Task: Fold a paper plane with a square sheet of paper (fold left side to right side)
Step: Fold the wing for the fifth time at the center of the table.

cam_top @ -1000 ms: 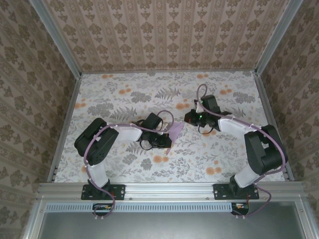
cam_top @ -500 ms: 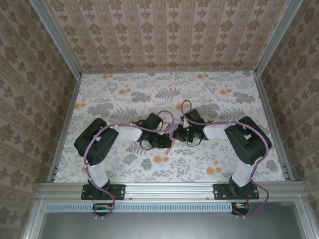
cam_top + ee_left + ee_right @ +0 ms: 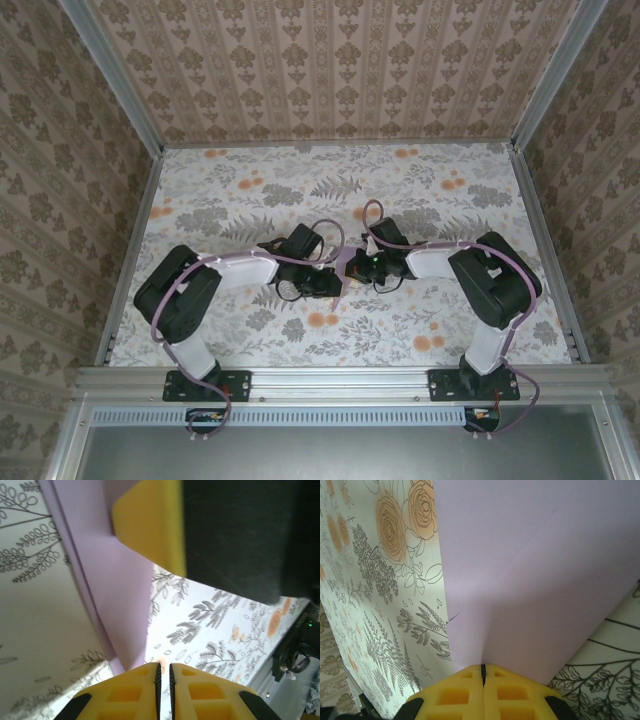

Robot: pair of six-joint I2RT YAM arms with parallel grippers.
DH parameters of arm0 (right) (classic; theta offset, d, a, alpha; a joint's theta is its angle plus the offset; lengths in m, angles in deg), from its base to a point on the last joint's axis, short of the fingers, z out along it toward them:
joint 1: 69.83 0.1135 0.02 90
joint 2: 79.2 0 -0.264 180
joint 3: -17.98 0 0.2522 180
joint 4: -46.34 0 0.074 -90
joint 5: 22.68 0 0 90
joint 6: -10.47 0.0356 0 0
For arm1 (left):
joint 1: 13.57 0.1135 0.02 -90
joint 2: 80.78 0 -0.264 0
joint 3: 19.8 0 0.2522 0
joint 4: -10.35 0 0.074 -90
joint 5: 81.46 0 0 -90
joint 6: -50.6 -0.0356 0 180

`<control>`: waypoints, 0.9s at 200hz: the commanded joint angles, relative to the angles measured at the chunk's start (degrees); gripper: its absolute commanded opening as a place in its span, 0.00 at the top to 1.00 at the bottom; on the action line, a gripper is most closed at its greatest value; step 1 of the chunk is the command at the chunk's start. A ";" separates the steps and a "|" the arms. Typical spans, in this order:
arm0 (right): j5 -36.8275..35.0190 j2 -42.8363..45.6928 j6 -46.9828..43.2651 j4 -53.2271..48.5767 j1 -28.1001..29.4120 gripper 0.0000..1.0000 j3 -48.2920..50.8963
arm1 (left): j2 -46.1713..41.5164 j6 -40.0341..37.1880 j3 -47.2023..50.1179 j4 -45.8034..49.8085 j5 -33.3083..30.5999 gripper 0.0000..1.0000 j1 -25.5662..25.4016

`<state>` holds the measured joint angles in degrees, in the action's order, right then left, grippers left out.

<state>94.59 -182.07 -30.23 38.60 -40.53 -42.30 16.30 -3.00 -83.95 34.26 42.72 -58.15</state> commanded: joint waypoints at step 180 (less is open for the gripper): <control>-3.87 -3.94 -1.22 -7.14 0.06 1.00 -0.30 | 3.81 1.22 2.22 -2.24 3.70 0.85 -0.82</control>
<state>94.74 -182.61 -30.32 37.66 -40.53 -43.33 18.79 -2.06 -82.64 32.49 46.67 -58.61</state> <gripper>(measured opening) 0.046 0.152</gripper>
